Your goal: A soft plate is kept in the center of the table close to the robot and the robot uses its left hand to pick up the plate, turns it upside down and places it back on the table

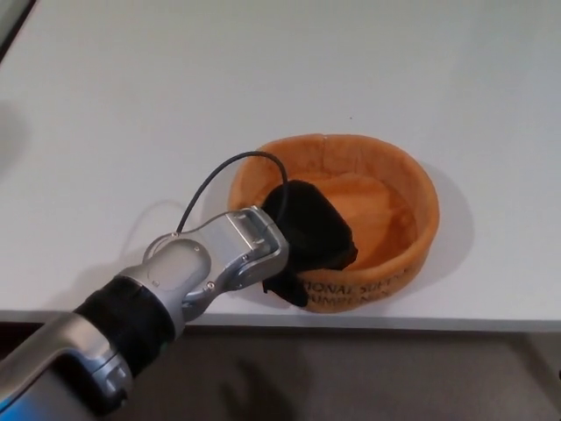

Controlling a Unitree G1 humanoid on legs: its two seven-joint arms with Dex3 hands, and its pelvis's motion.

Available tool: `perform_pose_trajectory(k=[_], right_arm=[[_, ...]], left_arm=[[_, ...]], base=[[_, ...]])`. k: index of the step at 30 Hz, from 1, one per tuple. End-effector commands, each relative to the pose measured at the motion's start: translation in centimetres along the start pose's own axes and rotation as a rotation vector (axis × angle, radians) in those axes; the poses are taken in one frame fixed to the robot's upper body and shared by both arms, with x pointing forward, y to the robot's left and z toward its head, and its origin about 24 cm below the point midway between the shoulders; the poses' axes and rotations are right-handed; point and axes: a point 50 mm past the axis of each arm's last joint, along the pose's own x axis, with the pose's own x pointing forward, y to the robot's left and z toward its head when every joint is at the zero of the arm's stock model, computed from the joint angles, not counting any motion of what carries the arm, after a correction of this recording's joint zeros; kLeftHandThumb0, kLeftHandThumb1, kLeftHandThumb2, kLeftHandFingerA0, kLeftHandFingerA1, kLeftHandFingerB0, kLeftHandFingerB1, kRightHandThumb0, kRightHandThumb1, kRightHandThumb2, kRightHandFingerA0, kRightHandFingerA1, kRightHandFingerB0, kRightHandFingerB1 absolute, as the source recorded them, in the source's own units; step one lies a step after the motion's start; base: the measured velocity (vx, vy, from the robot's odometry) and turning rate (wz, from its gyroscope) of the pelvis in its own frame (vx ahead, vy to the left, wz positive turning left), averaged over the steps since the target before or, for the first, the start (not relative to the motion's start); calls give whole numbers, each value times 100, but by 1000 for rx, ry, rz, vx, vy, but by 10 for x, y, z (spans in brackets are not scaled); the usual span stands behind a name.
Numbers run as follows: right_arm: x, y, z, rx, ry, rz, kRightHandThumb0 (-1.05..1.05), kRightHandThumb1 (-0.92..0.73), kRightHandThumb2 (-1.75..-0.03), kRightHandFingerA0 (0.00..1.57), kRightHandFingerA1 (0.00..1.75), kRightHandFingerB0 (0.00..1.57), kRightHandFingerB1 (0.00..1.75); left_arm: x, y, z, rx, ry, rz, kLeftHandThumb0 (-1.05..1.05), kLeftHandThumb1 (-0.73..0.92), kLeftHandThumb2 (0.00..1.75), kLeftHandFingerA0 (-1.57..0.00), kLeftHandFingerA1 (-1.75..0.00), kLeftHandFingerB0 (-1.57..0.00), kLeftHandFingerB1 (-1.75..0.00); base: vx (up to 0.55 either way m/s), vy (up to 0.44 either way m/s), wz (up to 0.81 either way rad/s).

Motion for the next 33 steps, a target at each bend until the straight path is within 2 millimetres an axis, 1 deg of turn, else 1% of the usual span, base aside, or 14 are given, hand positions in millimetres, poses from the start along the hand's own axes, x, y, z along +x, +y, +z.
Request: perform_pose_trajectory(k=[1,3,4,9,14,20,22,23,26,28,29,30,31,33], right_arm=[[-1,-5,0,-2,8,-16,-76,-92,-68,42,43,33,34],[-1,-5,0,5,4,-18,-75,-92,-68,42,44,33,35],[-1,-5,0,7,5,-18,-76,-92,-68,43,45,33,35],[-1,-5,0,13,13,-14,-76,-92,-68,43,43,33,34],[0,-6,0,14,10,-14,-77,-91,-68,44,44,33,35],[1,-7,0,4,4,-13,-78,-92,-68,46,44,33,35],[1,-7,0,0,4,-12,-78,-92,-68,46,44,34,36],[1,-7,0,-1,2,-11,-77,-92,-68,47,45,34,36],[1,-8,0,-4,0,-11,-77,-92,-68,48,45,35,36],[1,-8,0,-8,2,-11,-77,-92,-68,49,44,35,35],[1,-8,-1,-7,4,-9,-77,-76,-111,44,57,29,50],[1,-8,-1,-2,6,-10,-76,-91,-68,51,44,36,35],[1,-8,-1,7,9,-10,-80,-78,-111,44,56,29,49],[0,-7,0,2,8,-7,-80,-78,-111,44,56,29,49]], left_arm=[[-6,-15,-10,-206,147,-185,-18,56,57,-76,-159,-73,-108],[-7,-14,-11,-241,149,-197,-16,55,56,-80,-142,-77,-88],[-8,-15,-11,-244,153,-196,-20,55,55,-77,-164,-78,-108],[-12,-16,-12,-253,165,-168,-18,54,56,-76,-157,-76,-93],[-13,-16,-14,-251,167,-163,-18,58,56,-75,-162,-71,-115],[-15,-18,-13,-175,145,-104,-28,57,57,-82,-151,-79,-79],[-17,-20,-13,-71,96,-105,-26,59,61,-80,-150,-77,-84],[-16,-21,-13,-288,132,-93,-16,64,56,-76,-163,-69,-126],[-17,-21,-15,-482,155,-72,-18,68,54,-71,-175,-63,-157],[-17,-22,-16,-533,170,-71,-19,69,55,-69,-175,-62,-160],[-19,-22,-16,-534,160,-66,-19,70,55,-71,-175,-62,-159],[-19,-22,-17,-527,160,-64,-18,68,55,-71,-173,-64,-149],[-20,-22,-18,-527,161,-63,-17,70,55,-72,-172,-62,-150],[-21,-23,-18,-547,161,-58,-15,70,55,-76,-174,-59,-149]], base=[[0,0,0],[0,0,0],[0,0,0],[0,0,0],[0,0,0],[0,0,0],[0,0,0],[0,0,0],[0,0,0],[0,0,0],[0,0,0],[0,0,0],[0,0,0],[0,0,0]])
